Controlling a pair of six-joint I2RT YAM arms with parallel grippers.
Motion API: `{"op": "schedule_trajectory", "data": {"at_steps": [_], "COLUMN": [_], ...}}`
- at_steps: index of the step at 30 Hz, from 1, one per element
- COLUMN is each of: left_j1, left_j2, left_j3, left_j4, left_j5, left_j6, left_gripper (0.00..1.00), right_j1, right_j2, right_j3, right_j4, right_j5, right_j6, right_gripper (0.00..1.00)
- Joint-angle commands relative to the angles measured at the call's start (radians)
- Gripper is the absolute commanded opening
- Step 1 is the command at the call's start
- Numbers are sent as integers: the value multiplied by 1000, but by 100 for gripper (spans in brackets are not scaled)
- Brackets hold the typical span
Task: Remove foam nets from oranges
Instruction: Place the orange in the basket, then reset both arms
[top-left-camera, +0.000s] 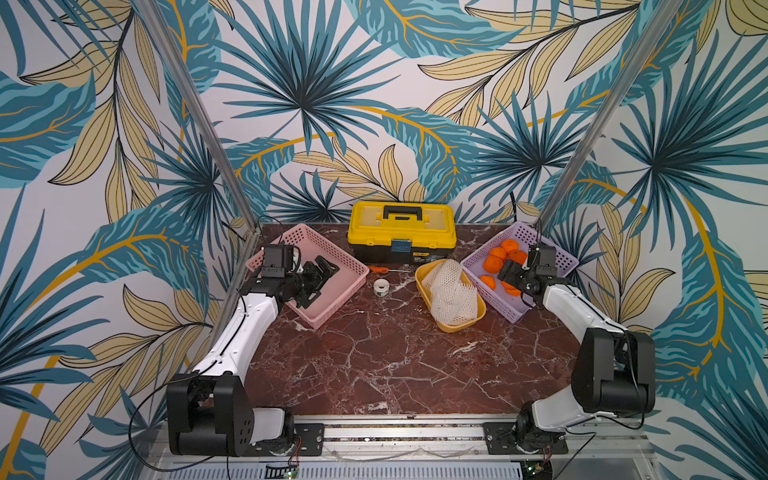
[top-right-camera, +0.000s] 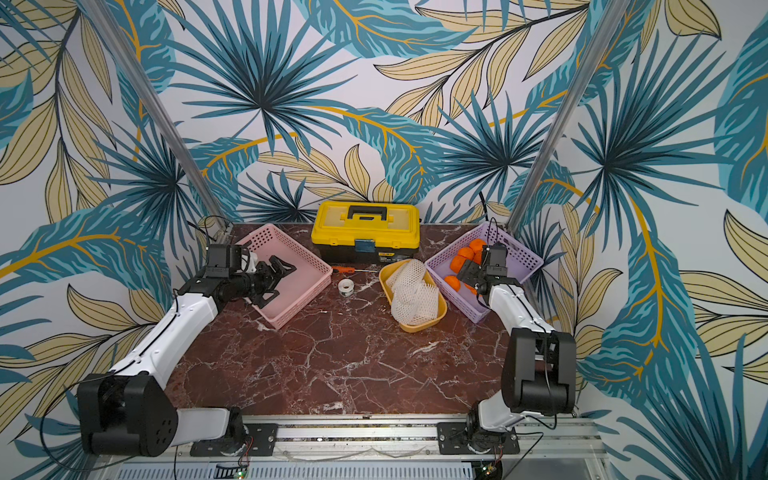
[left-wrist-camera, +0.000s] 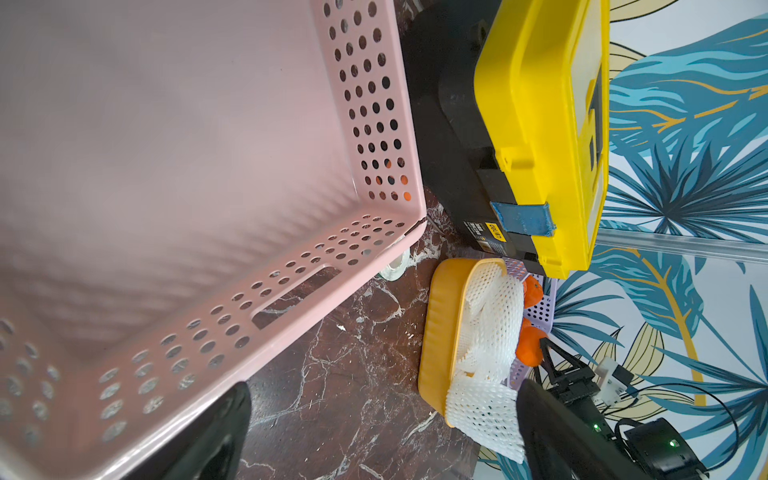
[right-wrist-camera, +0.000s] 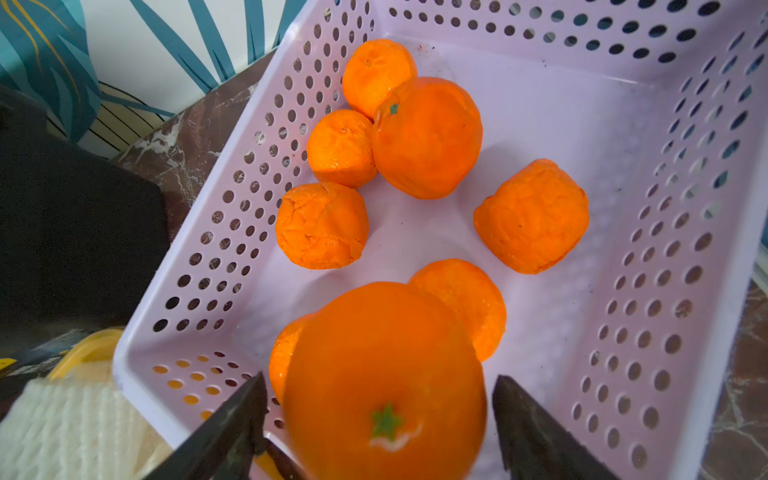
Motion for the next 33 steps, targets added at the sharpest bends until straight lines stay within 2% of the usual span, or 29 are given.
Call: {"op": "schedule_trajectory", "data": {"at_steps": [1,5,10,16,19,22,27,30,33], "left_j1": [6,-6,-43,-68,-69,-70,-71,-71,-64], "left_j2": [-47,-94,-185,-335,-408,-469,-562,-561,-495], "left_j3": [-15,-7,-1,-20,-67,-153,-374,-461,-486], "left_j4": [8,-18,-61,-79,-73,-1,233,335,456], "left_j5": [-36,-103,-263,-512,-702,-841,-1054,-1084,-1129], "left_j6": [28,46,74,127,149,206,330,355,438], "left_gripper": [100,100,100,100,100,100,100,99,99], "right_j1": [1,2,2,0,2,3,70,135,152], "right_j2": [10,-30,-167,-399,-503,-560,-542,-501,-444], "right_j3": [7,-23,-118,-313,-432,-514,-602,-654,-659], "right_j4": [11,29,113,298,417,494,594,699,758], "right_j5": [2,2,30,122,220,249,327,363,308], "right_j6": [2,19,49,89,93,57,-79,-202,-248], "right_gripper": [93,97,97,97,100,100,100,100,100]}}
